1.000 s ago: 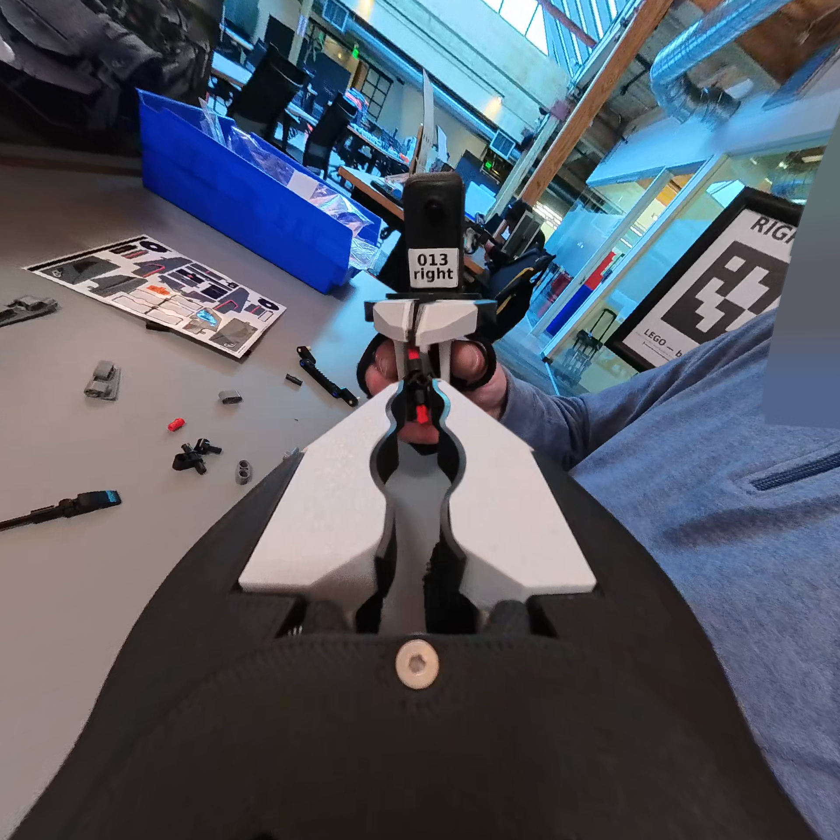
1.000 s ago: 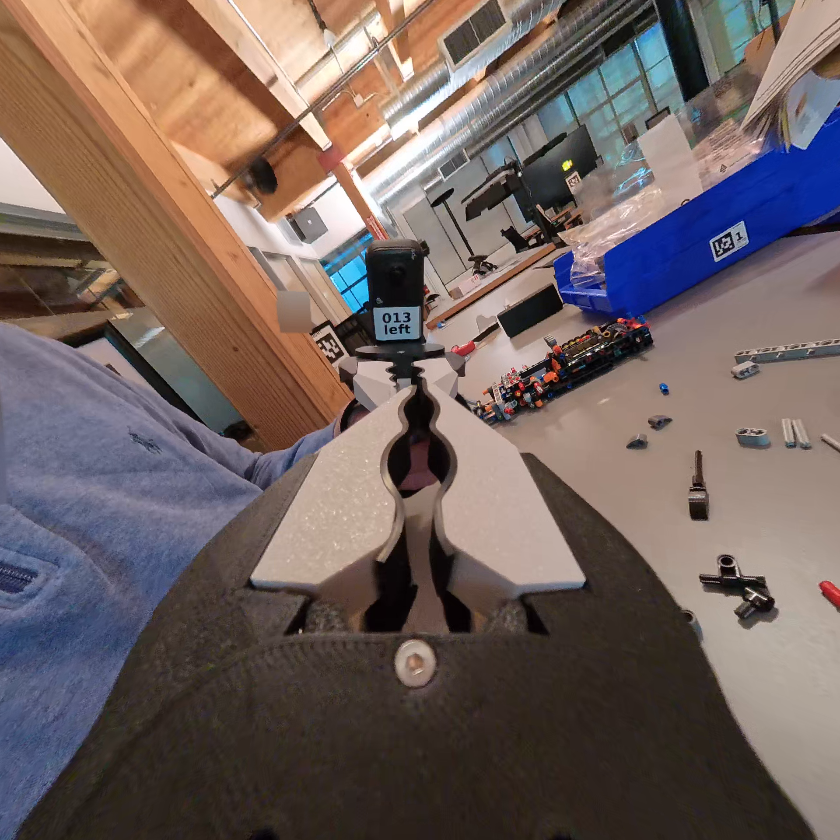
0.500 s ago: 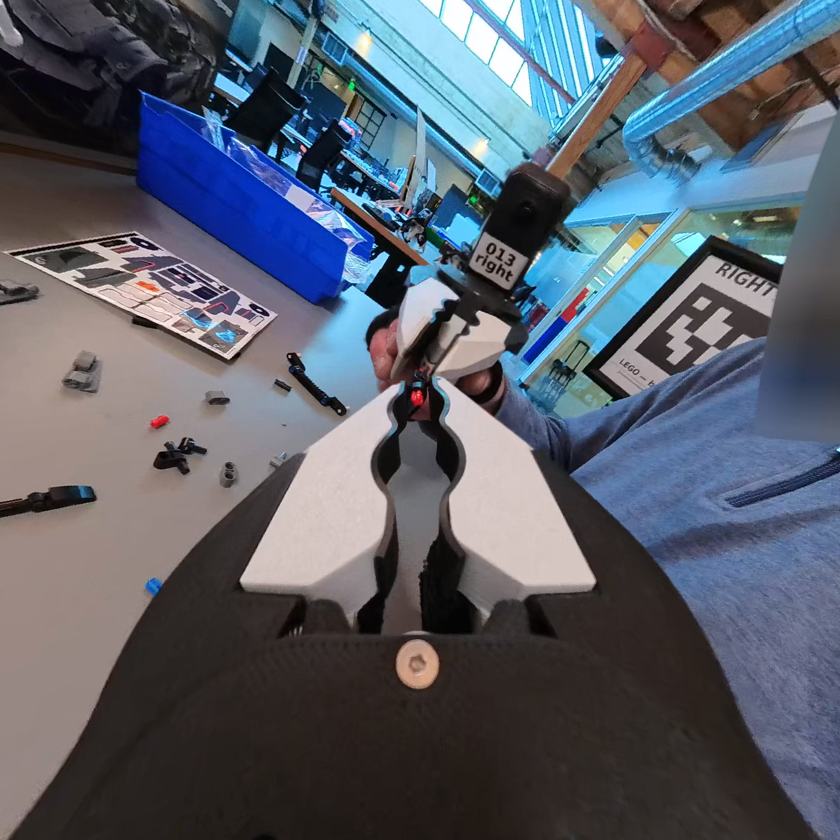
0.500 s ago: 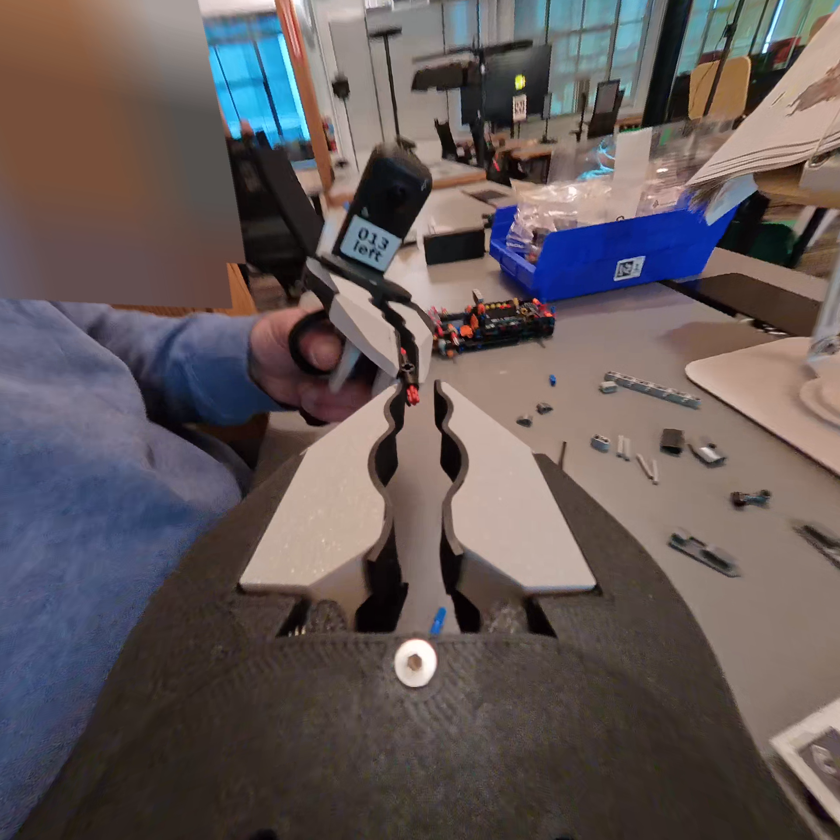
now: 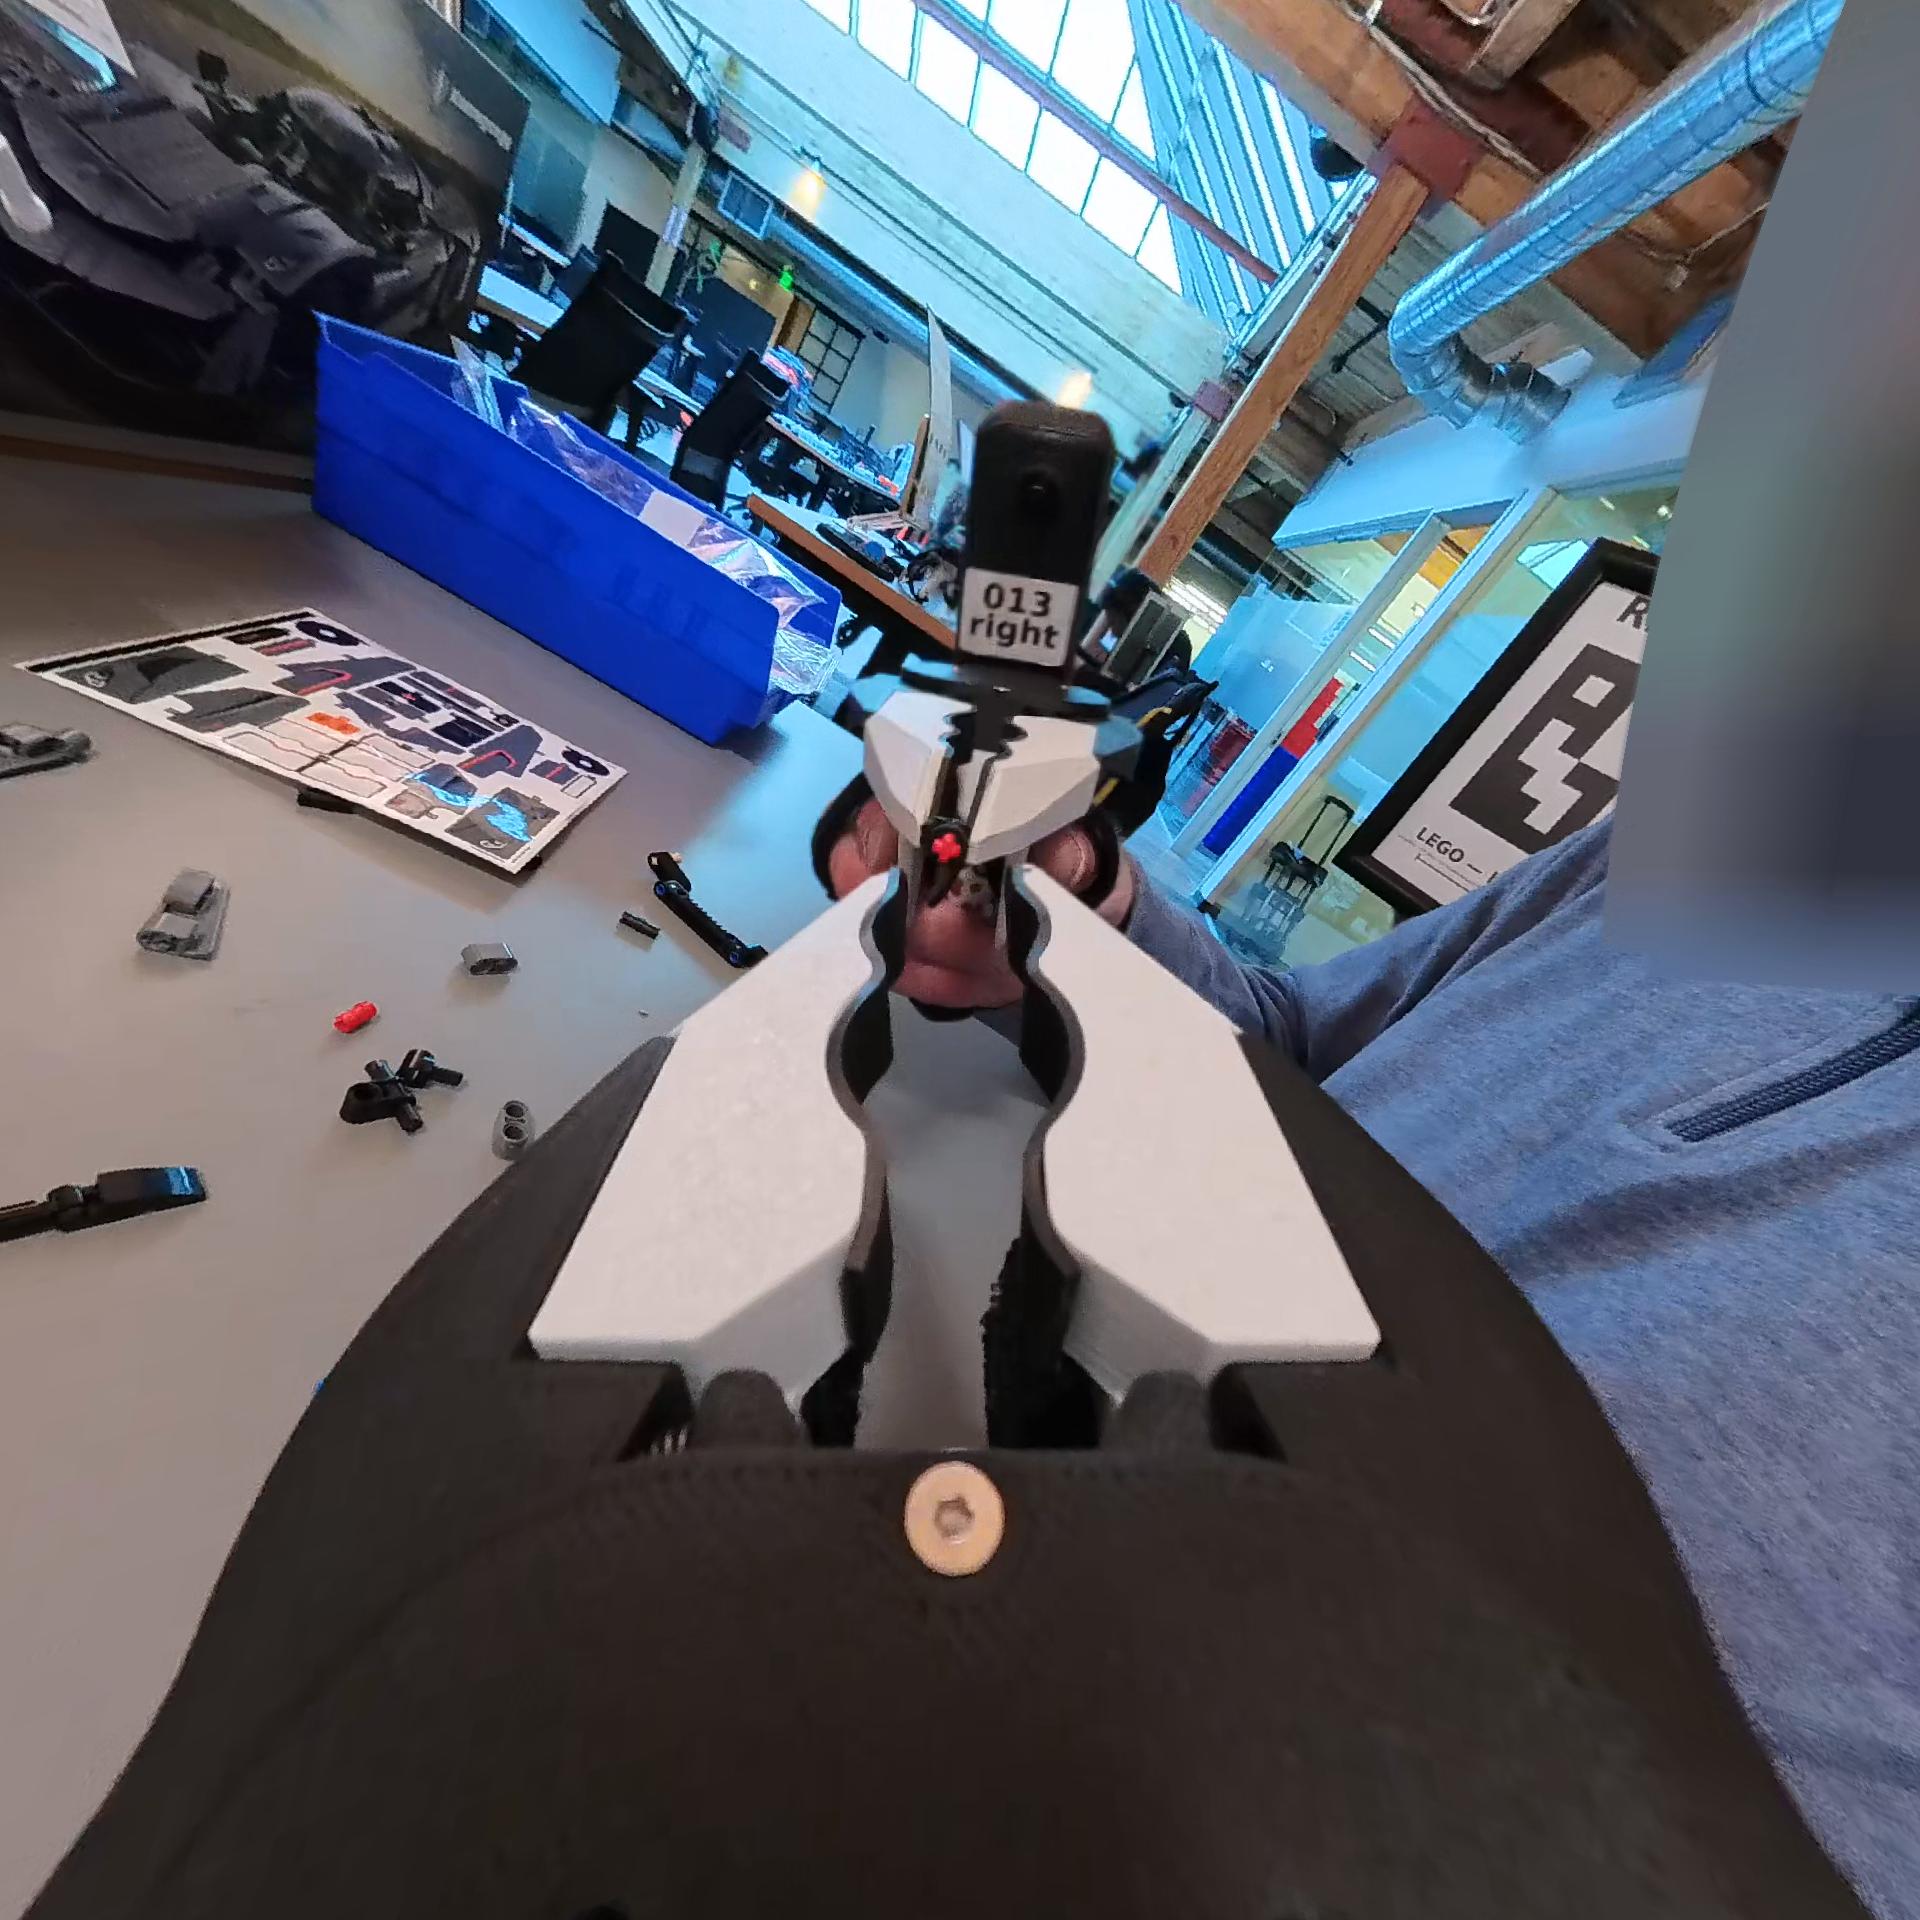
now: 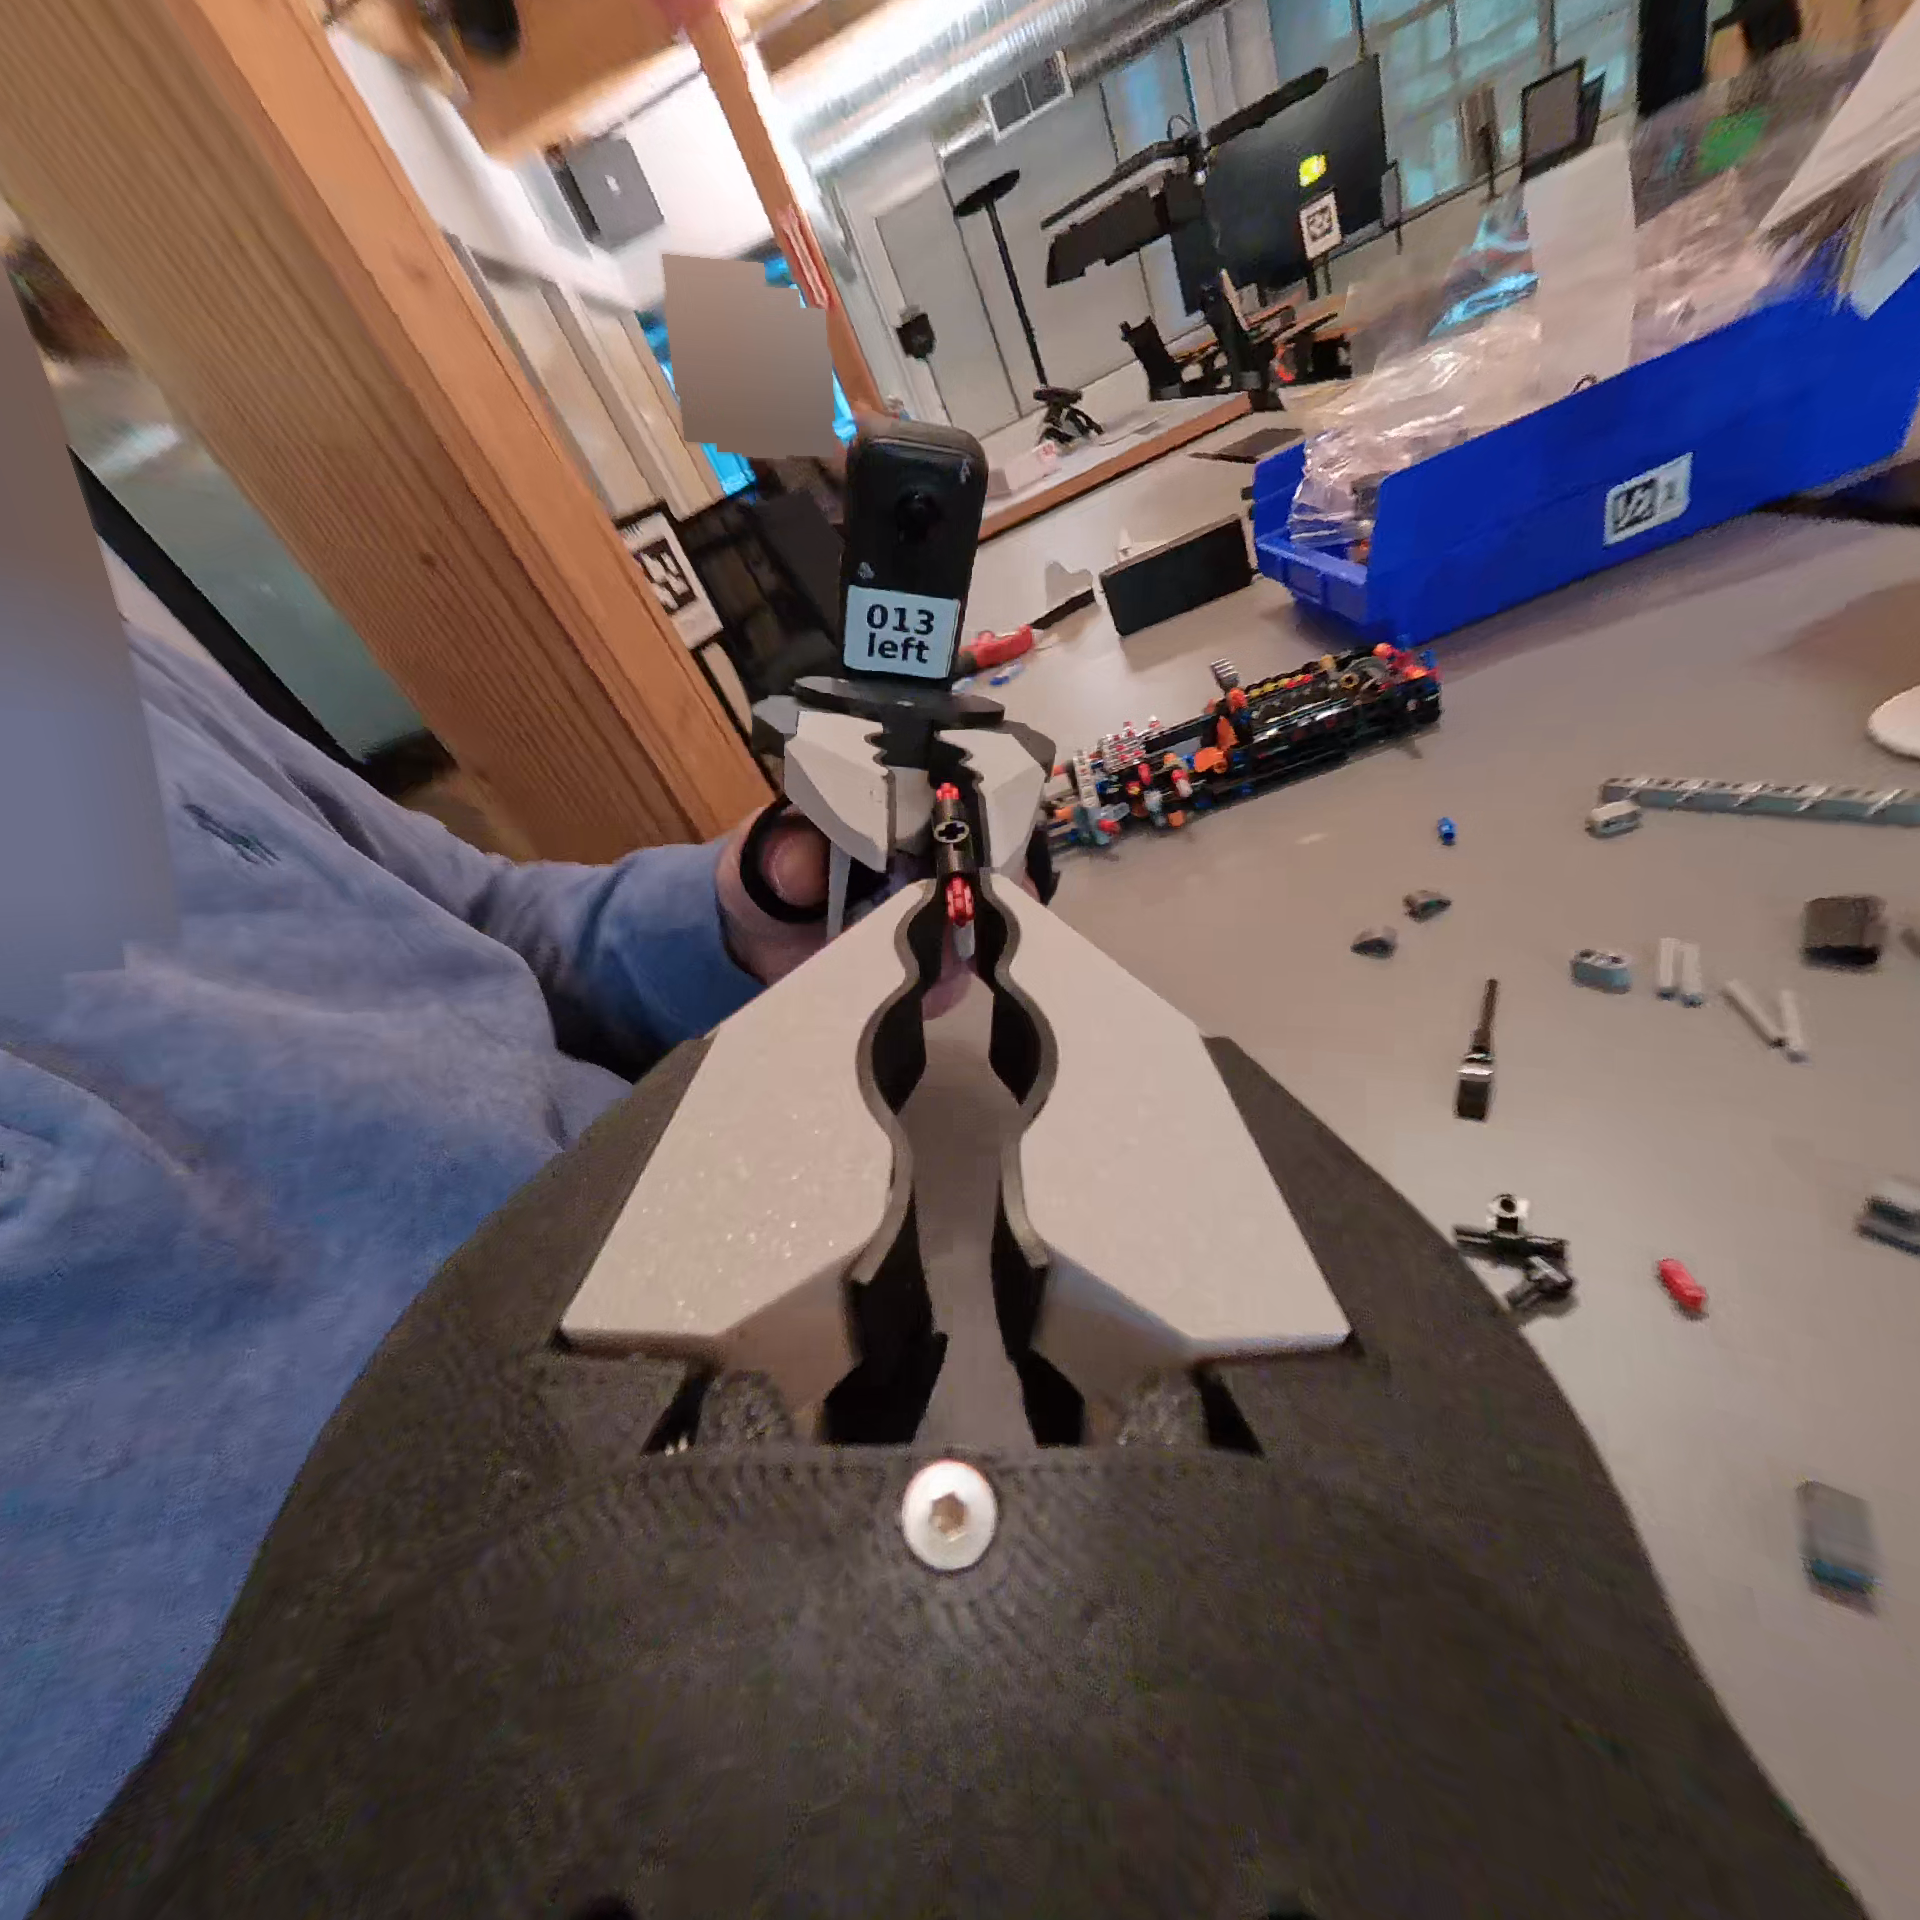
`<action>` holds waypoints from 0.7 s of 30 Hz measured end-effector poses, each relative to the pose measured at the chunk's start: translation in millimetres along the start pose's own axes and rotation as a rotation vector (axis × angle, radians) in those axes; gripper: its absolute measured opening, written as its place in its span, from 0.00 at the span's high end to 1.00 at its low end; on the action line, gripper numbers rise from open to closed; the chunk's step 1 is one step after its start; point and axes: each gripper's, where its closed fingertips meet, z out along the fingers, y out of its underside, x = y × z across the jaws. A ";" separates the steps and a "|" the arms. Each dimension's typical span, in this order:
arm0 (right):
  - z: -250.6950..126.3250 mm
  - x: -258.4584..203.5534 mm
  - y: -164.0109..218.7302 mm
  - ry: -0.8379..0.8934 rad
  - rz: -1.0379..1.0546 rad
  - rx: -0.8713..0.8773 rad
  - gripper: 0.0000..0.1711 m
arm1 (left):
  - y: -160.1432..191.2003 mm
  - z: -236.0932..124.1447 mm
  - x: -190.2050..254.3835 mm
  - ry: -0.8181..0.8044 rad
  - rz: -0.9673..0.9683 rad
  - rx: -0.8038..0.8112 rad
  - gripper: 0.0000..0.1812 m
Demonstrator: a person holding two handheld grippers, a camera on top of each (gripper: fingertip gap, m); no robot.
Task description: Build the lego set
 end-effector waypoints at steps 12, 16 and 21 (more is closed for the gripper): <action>3.9 -0.4 11.4 -0.054 0.117 -0.032 0.98 | 5.1 3.3 -2.2 -0.001 -0.023 0.012 0.99; 5.5 2.0 11.8 -0.017 0.087 -0.036 0.98 | 6.6 2.1 -3.8 -0.025 0.011 0.014 1.00; 5.1 2.3 11.0 -0.006 0.076 -0.050 0.98 | 5.5 2.5 -3.2 -0.006 -0.001 0.031 1.00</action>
